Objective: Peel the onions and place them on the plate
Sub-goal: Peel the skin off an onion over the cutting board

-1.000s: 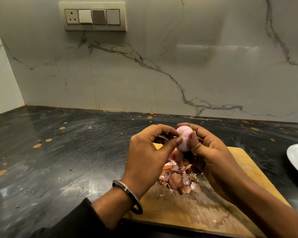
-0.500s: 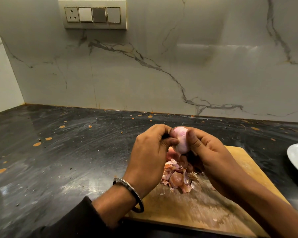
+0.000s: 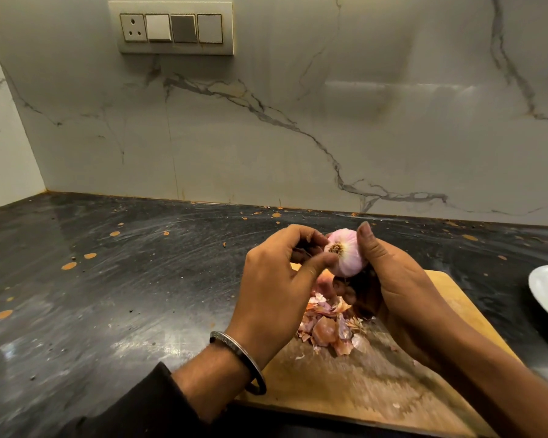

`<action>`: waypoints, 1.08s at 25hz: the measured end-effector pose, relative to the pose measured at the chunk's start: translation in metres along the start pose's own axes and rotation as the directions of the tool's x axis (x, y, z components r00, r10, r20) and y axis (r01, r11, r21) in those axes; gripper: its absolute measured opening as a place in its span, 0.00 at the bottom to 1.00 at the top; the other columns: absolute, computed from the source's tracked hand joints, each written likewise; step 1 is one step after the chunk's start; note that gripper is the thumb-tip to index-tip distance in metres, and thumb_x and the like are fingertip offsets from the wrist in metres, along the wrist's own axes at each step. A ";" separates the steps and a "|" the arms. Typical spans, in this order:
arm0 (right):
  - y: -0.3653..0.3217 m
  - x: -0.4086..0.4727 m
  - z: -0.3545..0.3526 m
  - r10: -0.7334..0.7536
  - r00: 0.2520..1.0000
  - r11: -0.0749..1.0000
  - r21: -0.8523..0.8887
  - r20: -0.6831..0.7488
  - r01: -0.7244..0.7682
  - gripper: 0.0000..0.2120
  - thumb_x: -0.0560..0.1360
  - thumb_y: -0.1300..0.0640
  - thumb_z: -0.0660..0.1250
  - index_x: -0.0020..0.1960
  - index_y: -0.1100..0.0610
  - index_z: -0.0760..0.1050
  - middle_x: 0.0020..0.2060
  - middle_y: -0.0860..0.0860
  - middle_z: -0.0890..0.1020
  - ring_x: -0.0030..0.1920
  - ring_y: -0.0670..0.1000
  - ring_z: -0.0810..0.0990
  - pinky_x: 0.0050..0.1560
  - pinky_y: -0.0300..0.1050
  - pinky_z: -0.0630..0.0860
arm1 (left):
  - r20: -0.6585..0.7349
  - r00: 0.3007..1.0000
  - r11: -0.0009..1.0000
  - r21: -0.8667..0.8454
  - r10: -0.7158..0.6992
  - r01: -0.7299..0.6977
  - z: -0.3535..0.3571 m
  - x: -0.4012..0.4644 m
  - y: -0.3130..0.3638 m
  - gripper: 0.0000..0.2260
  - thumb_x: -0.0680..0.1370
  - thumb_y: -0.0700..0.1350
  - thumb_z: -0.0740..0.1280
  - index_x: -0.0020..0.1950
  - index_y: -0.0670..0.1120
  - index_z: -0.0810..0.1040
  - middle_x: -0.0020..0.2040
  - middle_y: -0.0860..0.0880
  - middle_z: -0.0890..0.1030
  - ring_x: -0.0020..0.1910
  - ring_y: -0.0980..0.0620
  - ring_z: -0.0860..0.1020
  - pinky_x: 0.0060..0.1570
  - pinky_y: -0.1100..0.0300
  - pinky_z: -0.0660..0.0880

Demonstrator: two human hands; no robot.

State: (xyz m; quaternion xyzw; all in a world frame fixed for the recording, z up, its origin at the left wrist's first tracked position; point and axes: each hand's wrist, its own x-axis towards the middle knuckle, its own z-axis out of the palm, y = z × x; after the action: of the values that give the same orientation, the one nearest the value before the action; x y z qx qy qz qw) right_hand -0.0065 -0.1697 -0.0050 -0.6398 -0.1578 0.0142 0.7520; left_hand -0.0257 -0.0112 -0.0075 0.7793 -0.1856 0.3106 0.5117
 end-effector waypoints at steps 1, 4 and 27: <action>0.001 0.000 0.000 -0.006 1.000 1.000 -0.022 0.005 0.006 0.23 0.73 0.35 0.62 0.48 0.51 0.85 0.38 0.56 0.85 0.35 0.50 0.84 0.31 0.39 0.78 | -0.012 1.000 1.000 0.021 0.011 -0.011 0.000 0.000 0.000 0.05 0.74 0.45 0.73 0.48 0.50 0.81 0.43 0.58 0.81 0.44 0.60 0.79 0.42 0.67 0.78; 0.003 0.000 0.001 -0.013 1.000 0.996 -0.090 0.002 0.013 0.24 0.75 0.32 0.62 0.45 0.52 0.83 0.38 0.53 0.84 0.37 0.48 0.82 0.33 0.40 0.78 | -0.052 0.998 0.998 0.052 0.021 -0.018 -0.001 0.000 -0.002 0.03 0.73 0.44 0.75 0.45 0.50 0.83 0.41 0.57 0.83 0.43 0.60 0.80 0.41 0.68 0.77; 0.005 -0.007 0.007 -0.213 0.975 0.966 -0.138 0.063 0.220 0.23 0.72 0.57 0.72 0.65 0.53 0.71 0.57 0.52 0.83 0.51 0.57 0.86 0.50 0.51 0.83 | -0.168 0.984 0.995 0.075 -0.056 0.069 0.001 0.001 -0.003 0.05 0.74 0.42 0.73 0.44 0.53 0.83 0.38 0.57 0.83 0.39 0.62 0.81 0.39 0.65 0.80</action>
State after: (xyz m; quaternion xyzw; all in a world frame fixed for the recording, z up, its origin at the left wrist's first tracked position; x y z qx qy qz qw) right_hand -0.0144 -0.1634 -0.0101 -0.6708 -0.2452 -0.0642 0.6969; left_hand -0.0226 -0.0108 -0.0096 0.7763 -0.1053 0.3652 0.5029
